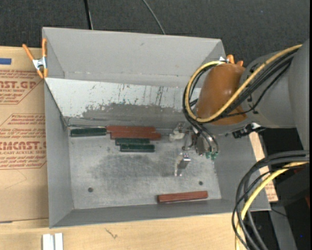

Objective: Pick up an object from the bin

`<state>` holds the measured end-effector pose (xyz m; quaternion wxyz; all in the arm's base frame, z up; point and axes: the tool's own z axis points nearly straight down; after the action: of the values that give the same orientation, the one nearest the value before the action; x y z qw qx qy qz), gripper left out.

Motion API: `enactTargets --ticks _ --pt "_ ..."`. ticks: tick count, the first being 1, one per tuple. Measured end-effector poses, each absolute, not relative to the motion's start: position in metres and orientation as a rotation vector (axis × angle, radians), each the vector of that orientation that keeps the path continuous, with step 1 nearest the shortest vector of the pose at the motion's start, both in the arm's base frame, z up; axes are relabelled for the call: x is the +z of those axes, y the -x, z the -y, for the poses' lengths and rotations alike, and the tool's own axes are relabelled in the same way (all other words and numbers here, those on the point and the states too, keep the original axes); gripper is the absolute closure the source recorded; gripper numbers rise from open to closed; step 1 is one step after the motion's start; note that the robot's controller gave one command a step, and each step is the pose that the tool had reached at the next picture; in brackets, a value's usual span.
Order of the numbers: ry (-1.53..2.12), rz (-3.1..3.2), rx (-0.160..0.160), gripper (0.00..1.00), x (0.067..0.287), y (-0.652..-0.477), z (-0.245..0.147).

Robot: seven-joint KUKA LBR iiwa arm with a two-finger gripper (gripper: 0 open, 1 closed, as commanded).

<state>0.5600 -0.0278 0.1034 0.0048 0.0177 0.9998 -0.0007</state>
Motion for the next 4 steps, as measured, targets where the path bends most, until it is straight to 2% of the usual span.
enactTargets --ticks 1,2,3,4 --pt "0.0 -3.15 0.0 0.0 0.08 -0.578 0.006" --pt "-0.046 -3.14 -0.008 0.0 0.078 -0.572 -0.024" --pt "-0.057 -3.139 -0.011 0.0 0.078 -0.573 -0.031" --pt "-0.077 -3.141 0.0 0.0 0.093 -0.552 -0.067"
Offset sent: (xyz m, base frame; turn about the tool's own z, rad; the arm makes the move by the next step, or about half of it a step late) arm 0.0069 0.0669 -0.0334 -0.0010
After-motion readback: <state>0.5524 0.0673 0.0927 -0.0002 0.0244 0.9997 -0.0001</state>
